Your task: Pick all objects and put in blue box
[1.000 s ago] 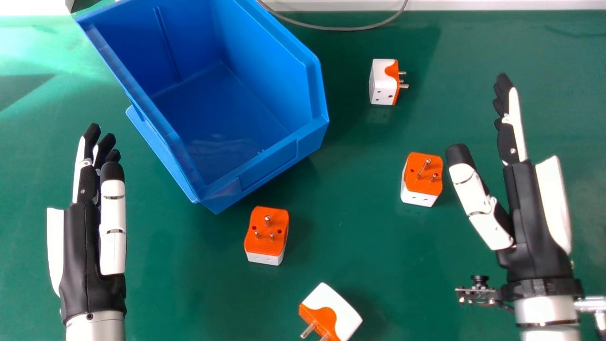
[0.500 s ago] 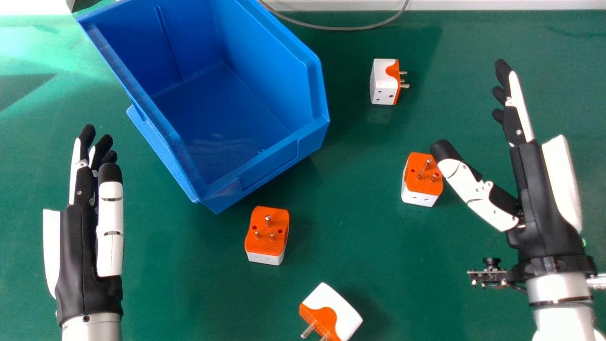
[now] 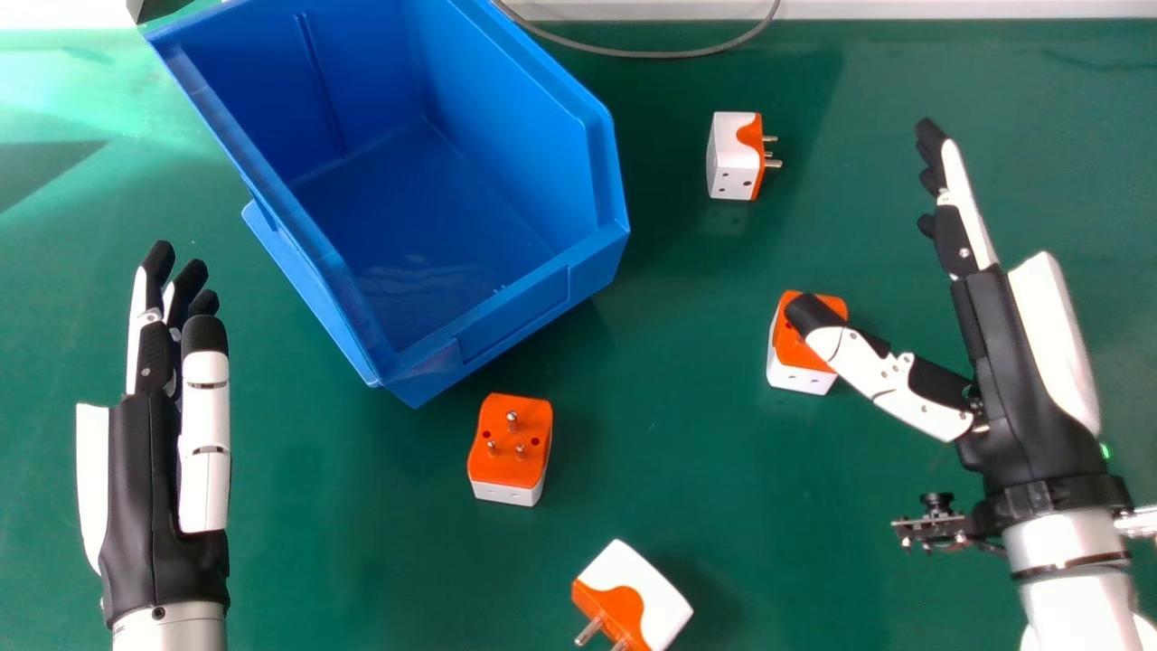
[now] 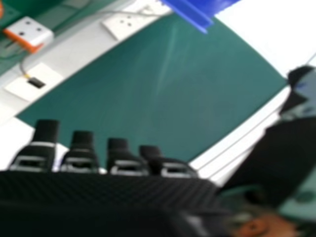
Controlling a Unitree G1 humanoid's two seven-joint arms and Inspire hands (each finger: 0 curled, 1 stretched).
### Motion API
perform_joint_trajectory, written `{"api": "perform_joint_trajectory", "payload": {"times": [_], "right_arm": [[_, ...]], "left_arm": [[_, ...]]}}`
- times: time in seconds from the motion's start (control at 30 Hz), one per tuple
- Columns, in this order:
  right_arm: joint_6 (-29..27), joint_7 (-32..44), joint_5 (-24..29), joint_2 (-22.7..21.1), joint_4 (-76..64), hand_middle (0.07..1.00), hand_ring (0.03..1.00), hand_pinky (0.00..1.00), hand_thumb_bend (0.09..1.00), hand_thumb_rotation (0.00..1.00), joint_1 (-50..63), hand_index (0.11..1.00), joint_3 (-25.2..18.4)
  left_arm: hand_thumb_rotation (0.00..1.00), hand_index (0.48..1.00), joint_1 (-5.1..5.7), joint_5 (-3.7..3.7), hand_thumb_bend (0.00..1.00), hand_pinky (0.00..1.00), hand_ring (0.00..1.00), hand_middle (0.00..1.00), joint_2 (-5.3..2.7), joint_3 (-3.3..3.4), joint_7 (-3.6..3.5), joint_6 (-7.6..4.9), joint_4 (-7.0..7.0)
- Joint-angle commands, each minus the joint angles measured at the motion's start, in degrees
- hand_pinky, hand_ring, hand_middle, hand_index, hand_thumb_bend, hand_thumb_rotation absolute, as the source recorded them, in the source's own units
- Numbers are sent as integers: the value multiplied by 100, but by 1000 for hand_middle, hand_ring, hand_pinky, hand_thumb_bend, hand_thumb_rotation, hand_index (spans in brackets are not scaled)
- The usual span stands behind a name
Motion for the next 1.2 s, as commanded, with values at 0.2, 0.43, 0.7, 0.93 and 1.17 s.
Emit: {"api": "perform_joint_trajectory", "payload": {"times": [0.2, 0.43, 0.7, 0.93, 1.17], "right_arm": [[126, 272, -11, -361, -22, 993, 969, 907, 512, 766, -128, 991, -14], [374, 307, -393, -566, 76, 988, 959, 882, 580, 810, -249, 990, 103], [567, 462, -576, -836, 209, 979, 938, 848, 633, 811, -510, 982, 207], [652, 450, -712, -926, 460, 968, 933, 835, 657, 773, -690, 966, 350], [818, 562, -896, -1097, 546, 966, 933, 833, 662, 764, -837, 965, 491]], "left_arm": [[972, 966, 80, 1, 497, 924, 928, 947, -20, 0, -1, -124, -132], [975, 968, 123, -120, 497, 932, 931, 947, -30, -7, -65, -77, -197], [967, 970, 117, -110, 492, 935, 930, 945, -23, 39, -56, -77, -197], [955, 967, 114, -133, 491, 925, 925, 941, -15, 55, -62, 41, -284], [954, 967, 134, -78, 499, 923, 929, 942, 8, 60, -68, -33, -300]]}}
